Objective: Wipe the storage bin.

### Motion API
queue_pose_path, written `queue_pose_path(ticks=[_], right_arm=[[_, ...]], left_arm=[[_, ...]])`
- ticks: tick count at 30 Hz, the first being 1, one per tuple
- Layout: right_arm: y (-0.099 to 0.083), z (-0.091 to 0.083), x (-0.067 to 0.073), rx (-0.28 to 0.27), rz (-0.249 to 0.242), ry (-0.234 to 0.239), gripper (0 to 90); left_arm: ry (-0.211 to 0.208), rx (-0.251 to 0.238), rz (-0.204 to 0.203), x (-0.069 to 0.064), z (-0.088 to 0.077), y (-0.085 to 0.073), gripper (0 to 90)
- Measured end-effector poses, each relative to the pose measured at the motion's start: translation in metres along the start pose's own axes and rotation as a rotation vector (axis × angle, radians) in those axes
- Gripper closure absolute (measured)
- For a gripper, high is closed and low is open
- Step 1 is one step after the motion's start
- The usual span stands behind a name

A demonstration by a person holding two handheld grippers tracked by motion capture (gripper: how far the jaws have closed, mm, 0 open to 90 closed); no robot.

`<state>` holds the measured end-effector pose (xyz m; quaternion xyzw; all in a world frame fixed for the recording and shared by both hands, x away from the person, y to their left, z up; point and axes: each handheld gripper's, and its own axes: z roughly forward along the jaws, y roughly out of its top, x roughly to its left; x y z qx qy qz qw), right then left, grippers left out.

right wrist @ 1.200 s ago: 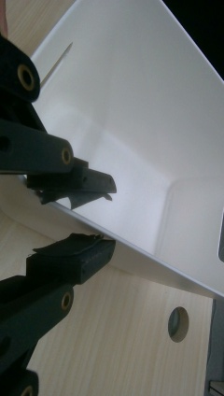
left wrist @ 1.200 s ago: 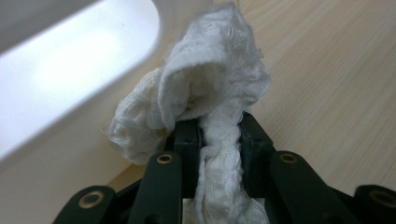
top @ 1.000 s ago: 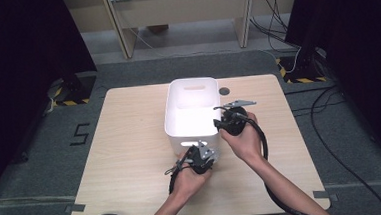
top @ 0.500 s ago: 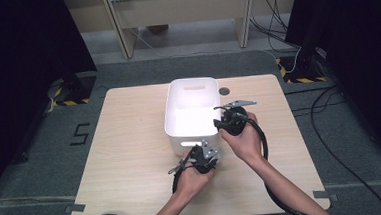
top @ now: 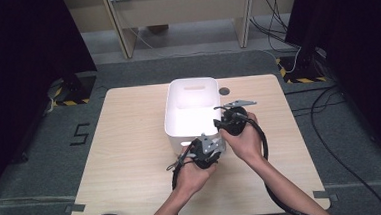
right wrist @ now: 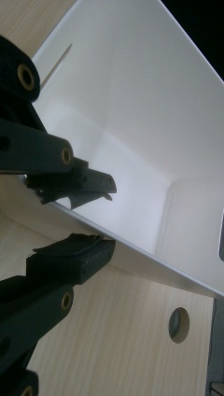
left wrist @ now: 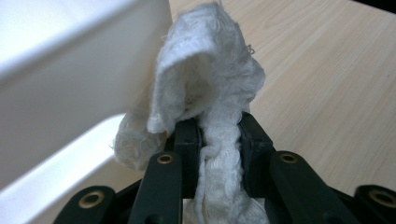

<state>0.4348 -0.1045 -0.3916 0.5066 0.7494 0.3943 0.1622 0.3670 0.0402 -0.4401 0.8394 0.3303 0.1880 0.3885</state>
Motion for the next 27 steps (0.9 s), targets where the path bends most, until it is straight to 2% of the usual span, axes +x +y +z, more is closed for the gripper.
queue_pose_path(ticks=[12, 17, 19, 22, 25, 27], right_arm=[[0.0, -0.001, -0.001, 0.004, 0.007, 0.008, 67.5], [0.0, -0.001, 0.0, 0.003, 0.01, 0.013, 67.3], [0.001, -0.001, -0.001, 0.006, 0.011, 0.018, 66.5], [0.001, -0.001, -0.001, 0.008, 0.018, 0.025, 64.8], [0.001, 0.0, -0.001, 0.005, 0.024, 0.028, 62.6], [0.002, 0.0, -0.002, 0.001, 0.026, 0.028, 61.2]], left_arm=[[0.004, -0.039, 0.02, 0.001, -0.02, 0.016, 73.0], [0.016, -0.029, 0.057, 0.001, -0.023, 0.018, 72.9], [0.022, -0.03, 0.061, 0.001, -0.024, 0.018, 72.9], [0.009, -0.03, 0.05, 0.002, -0.026, 0.015, 72.8], [-0.006, -0.032, 0.028, 0.003, -0.032, 0.008, 72.8], [0.001, -0.029, 0.034, 0.003, -0.039, 0.0, 72.9]])
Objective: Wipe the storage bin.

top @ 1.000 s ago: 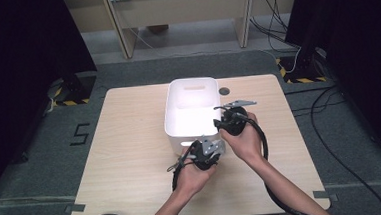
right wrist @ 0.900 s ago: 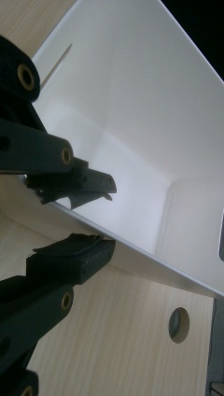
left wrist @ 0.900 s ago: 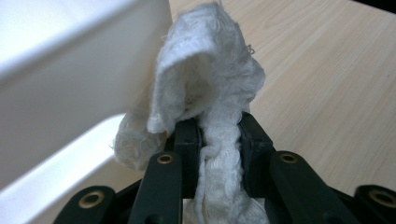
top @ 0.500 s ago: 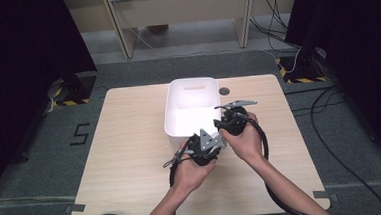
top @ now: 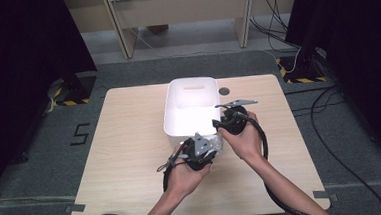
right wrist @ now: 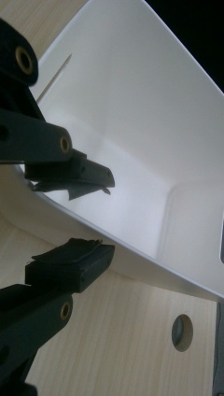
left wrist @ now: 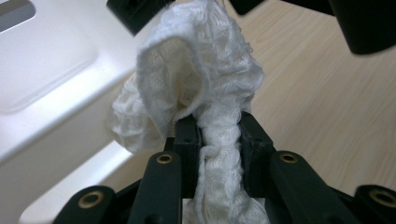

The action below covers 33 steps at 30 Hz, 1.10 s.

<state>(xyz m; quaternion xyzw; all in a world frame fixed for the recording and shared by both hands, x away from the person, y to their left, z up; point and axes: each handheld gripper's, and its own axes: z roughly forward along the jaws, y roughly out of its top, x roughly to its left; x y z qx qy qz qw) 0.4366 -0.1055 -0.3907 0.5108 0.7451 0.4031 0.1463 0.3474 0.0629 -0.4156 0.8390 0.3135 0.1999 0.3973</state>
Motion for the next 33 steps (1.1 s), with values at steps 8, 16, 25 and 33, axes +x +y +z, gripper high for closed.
queue_pose_path(ticks=[8, 16, 25, 33], right_arm=[[0.002, -0.001, -0.003, 0.0, 0.01, -0.006, 60.5], [0.004, 0.002, -0.005, 0.016, 0.022, -0.008, 62.2], [0.011, 0.004, -0.003, 0.055, -0.045, -0.025, 72.2], [0.017, -0.002, -0.019, 0.095, -0.135, 0.024, 86.2]], left_arm=[[0.064, -0.02, -0.058, 0.025, -0.055, -0.038, 72.9], [0.206, -0.004, -0.165, 0.07, -0.114, -0.085, 72.9], [0.354, 0.025, -0.275, 0.129, -0.137, -0.112, 72.8], [0.35, 0.042, -0.278, 0.158, -0.112, -0.096, 72.7]])
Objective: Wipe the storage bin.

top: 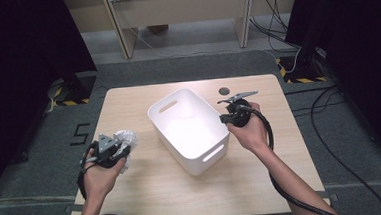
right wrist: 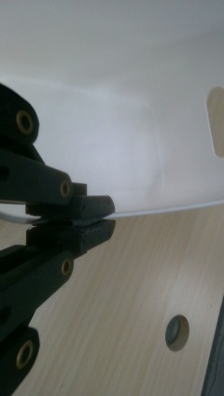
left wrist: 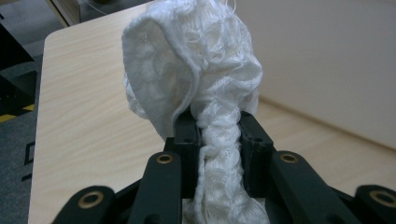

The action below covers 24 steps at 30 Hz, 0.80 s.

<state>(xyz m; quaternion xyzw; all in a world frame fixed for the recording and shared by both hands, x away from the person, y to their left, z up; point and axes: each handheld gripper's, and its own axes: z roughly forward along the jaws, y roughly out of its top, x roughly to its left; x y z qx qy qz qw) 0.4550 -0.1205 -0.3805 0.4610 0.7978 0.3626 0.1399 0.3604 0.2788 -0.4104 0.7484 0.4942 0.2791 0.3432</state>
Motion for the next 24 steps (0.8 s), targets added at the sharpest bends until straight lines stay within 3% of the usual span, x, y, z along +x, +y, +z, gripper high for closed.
queue_pose_path(ticks=[2, 5, 9, 11, 14, 17, 20, 24], right_arm=[[-0.002, -0.004, -0.001, -0.019, 0.016, 0.033, 81.0], [-0.004, -0.018, -0.004, -0.06, 0.017, 0.04, 76.3], [-0.011, -0.043, -0.012, -0.089, 0.077, 0.026, 79.6], [-0.018, -0.053, -0.013, -0.069, 0.107, 0.016, 84.1], [-0.03, -0.06, -0.011, 0.001, 0.114, -0.005, 88.2], [-0.042, -0.058, -0.006, 0.052, 0.102, 0.03, 89.2], [-0.051, -0.054, 0.006, 0.082, 0.083, 0.066, 88.5], [-0.055, -0.047, 0.019, 0.095, 0.048, 0.081, 87.5]], left_arm=[[0.001, 0.007, 0.008, 0.001, 0.009, 0.008, 72.7], [0.003, 0.011, 0.016, 0.005, 0.024, 0.019, 72.7], [-0.001, 0.016, 0.019, 0.011, 0.041, 0.028, 72.7], [0.019, 0.015, 0.028, 0.018, 0.05, 0.031, 72.6], [0.018, 0.011, 0.024, 0.023, 0.058, 0.035, 72.6], [0.003, 0.018, 0.041, 0.023, 0.066, 0.038, 72.7], [-0.018, 0.007, 0.09, 0.019, 0.071, 0.039, 72.6], [-0.067, 0.007, 0.142, 0.012, 0.075, 0.038, 72.6]])
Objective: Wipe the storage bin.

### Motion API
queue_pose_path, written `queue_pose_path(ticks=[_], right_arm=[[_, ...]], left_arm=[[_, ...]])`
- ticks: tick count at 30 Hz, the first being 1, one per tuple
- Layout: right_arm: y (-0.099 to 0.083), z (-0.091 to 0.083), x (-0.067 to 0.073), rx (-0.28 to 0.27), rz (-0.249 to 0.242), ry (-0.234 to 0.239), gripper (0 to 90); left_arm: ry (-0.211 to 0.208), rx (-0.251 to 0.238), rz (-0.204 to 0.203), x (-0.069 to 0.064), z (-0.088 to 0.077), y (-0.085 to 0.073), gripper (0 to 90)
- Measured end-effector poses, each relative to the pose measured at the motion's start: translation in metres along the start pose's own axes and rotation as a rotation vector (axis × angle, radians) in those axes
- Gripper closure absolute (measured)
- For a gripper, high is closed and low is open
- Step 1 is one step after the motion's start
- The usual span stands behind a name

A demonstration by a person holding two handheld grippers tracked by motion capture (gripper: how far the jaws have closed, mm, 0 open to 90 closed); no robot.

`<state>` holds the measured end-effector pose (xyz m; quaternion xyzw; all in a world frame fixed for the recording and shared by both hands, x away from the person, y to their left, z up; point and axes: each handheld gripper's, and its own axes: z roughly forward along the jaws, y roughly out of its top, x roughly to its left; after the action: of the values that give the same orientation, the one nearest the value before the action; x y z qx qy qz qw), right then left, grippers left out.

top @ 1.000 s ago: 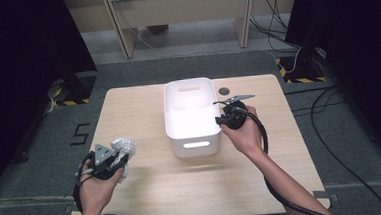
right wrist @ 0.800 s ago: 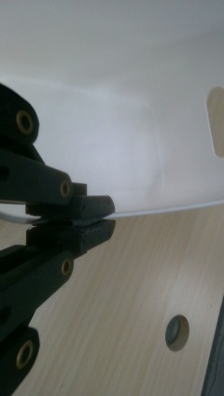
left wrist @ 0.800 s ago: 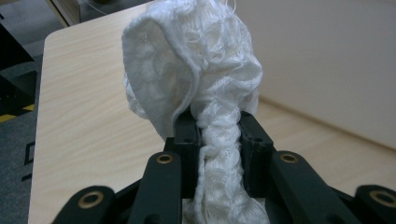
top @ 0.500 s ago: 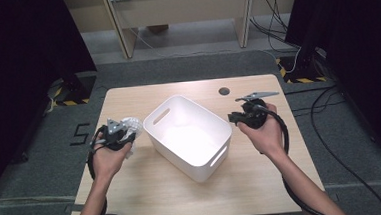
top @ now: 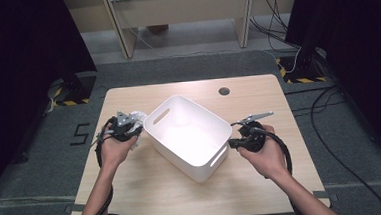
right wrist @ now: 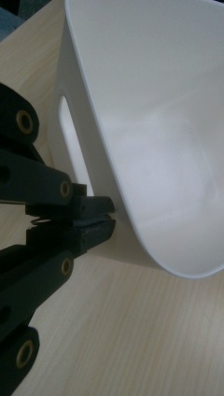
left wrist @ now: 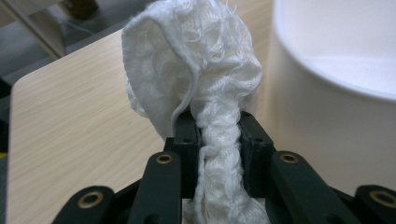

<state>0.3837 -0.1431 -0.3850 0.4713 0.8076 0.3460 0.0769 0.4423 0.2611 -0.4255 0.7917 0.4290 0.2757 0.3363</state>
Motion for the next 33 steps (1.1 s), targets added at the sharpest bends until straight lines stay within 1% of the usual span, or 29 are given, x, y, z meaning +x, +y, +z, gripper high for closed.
queue_pose_path(ticks=[1, 2, 3, 6, 8, 9, 10, 12, 14, 16, 17, 18, 21, 22, 23, 24, 25, 26, 27, 28, 30, 33], right_arm=[[0.001, 0.001, 0.001, 0.004, -0.005, -0.008, 87.4], [0.002, 0.002, 0.001, 0.002, -0.01, -0.015, 87.5], [0.003, 0.003, 0.0, -0.002, -0.003, -0.013, 87.4], [0.009, 0.007, -0.005, -0.007, 0.014, -0.025, 87.5], [0.015, 0.011, -0.012, -0.012, 0.026, -0.041, 87.4], [0.018, 0.014, -0.015, -0.013, 0.038, -0.056, 87.3], [0.024, 0.017, -0.019, -0.014, 0.054, -0.082, 87.4], [0.033, 0.023, -0.026, -0.031, 0.07, -0.122, 86.9], [0.044, 0.03, -0.035, -0.05, 0.106, -0.162, 85.3], [0.054, 0.037, -0.046, -0.06, 0.137, -0.196, 82.7], [0.058, 0.039, -0.052, -0.069, 0.154, -0.206, 81.7], [0.062, 0.04, -0.059, -0.086, 0.179, -0.223, 80.1], [0.063, 0.037, -0.065, -0.103, 0.196, -0.242, 78.8], [0.062, 0.033, -0.065, -0.115, 0.208, -0.249, 77.9], [0.06, 0.028, -0.064, -0.13, 0.218, -0.249, 77.3], [0.058, 0.024, -0.063, -0.138, 0.216, -0.256, 77.1], [0.057, 0.02, -0.061, -0.147, 0.221, -0.259, 76.9], [0.055, 0.015, -0.06, -0.161, 0.221, -0.261, 76.5], [0.054, 0.011, -0.058, -0.176, 0.228, -0.255, 76.0], [0.053, 0.007, -0.056, -0.189, 0.229, -0.24, 75.5], [0.052, 0.002, -0.052, -0.198, 0.222, -0.224, 74.3], [0.049, 0.0, -0.046, -0.186, 0.206, -0.213, 72.8]], left_arm=[[-0.017, 0.004, 0.01, -0.002, 0.001, 0.0, 72.6], [-0.026, 0.007, 0.024, -0.003, 0.001, 0.0, 72.6], [-0.025, 0.008, 0.036, -0.004, 0.001, -0.001, 72.6], [-0.032, 0.006, 0.043, -0.004, 0.001, -0.002, 72.6], [-0.037, 0.004, 0.049, -0.005, -0.001, -0.003, 72.6], [-0.047, 0.004, 0.054, -0.006, -0.002, -0.003, 72.6], [-0.051, 0.006, 0.058, -0.006, -0.002, -0.004, 72.6], [-0.059, 0.003, 0.062, -0.01, -0.004, -0.005, 72.5], [-0.063, -0.002, 0.067, -0.018, -0.007, -0.006, 72.6], [-0.075, -0.003, 0.09, -0.026, -0.01, -0.007, 72.5], [-0.09, -0.01, 0.096, -0.032, -0.012, -0.007, 72.5], [-0.1, -0.009, 0.106, -0.035, -0.014, -0.007, 72.4], [-0.111, -0.007, 0.124, -0.043, -0.014, -0.008, 72.2], [-0.103, -0.003, 0.142, -0.046, -0.014, -0.009, 72.2], [-0.099, 0.0, 0.145, -0.048, -0.015, -0.009, 72.1], [-0.096, 0.002, 0.149, -0.05, -0.015, -0.009, 72.1], [-0.089, -0.007, 0.168, -0.052, -0.016, -0.008, 72.1], [-0.085, -0.007, 0.171, -0.055, -0.018, -0.009, 72.1], [-0.094, 0.003, 0.156, -0.059, -0.02, -0.01, 72.0], [-0.095, 0.0, 0.154, -0.062, -0.021, -0.011, 72.0], [-0.094, -0.007, 0.157, -0.067, -0.026, -0.013, 71.9], [-0.088, -0.016, 0.152, -0.072, -0.037, -0.017, 71.9]])
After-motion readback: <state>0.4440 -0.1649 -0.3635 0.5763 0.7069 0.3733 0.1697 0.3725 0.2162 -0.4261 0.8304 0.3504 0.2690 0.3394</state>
